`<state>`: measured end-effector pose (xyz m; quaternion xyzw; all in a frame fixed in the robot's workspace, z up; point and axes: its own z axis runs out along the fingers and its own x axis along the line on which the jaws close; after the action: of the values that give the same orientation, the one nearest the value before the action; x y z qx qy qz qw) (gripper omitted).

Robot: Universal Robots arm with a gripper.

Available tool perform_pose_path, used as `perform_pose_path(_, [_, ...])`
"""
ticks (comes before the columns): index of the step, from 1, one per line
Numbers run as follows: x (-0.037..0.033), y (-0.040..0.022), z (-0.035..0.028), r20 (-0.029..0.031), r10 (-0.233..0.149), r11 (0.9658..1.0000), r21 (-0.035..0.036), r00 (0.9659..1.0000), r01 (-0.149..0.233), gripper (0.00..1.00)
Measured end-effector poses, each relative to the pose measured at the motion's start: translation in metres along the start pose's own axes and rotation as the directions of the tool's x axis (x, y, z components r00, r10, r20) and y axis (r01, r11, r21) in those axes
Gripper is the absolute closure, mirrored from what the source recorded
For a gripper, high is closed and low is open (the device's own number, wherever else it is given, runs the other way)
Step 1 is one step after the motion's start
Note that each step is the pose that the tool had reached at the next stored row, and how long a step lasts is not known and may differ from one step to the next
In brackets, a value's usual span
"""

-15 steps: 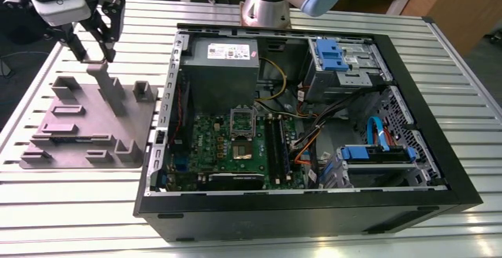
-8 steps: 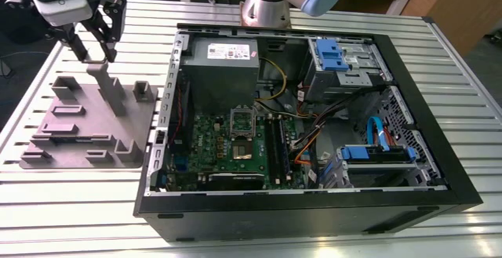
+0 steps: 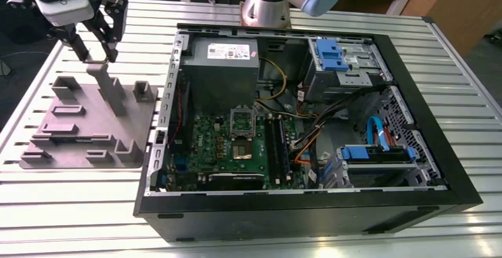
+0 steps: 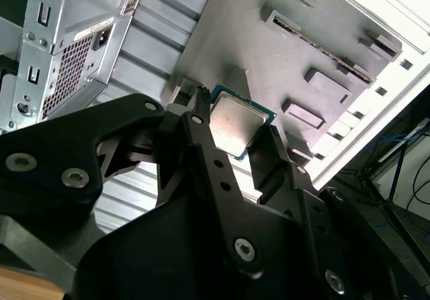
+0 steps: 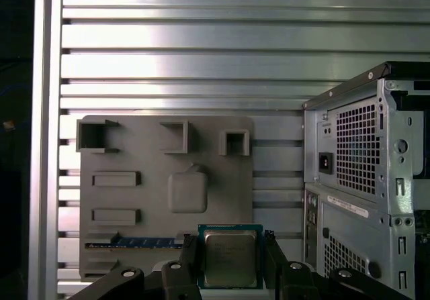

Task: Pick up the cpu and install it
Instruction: 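Pick up the cpu and move it towards the insertion slot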

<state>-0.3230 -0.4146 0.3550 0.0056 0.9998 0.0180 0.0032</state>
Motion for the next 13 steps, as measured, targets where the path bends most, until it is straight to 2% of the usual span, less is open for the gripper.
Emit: perform_pose_path(13, [-0.0023, 0.0000, 0.0000, 0.0000, 0.000, 1.0000, 0.0000, 1.0000, 0.000, 0.53])
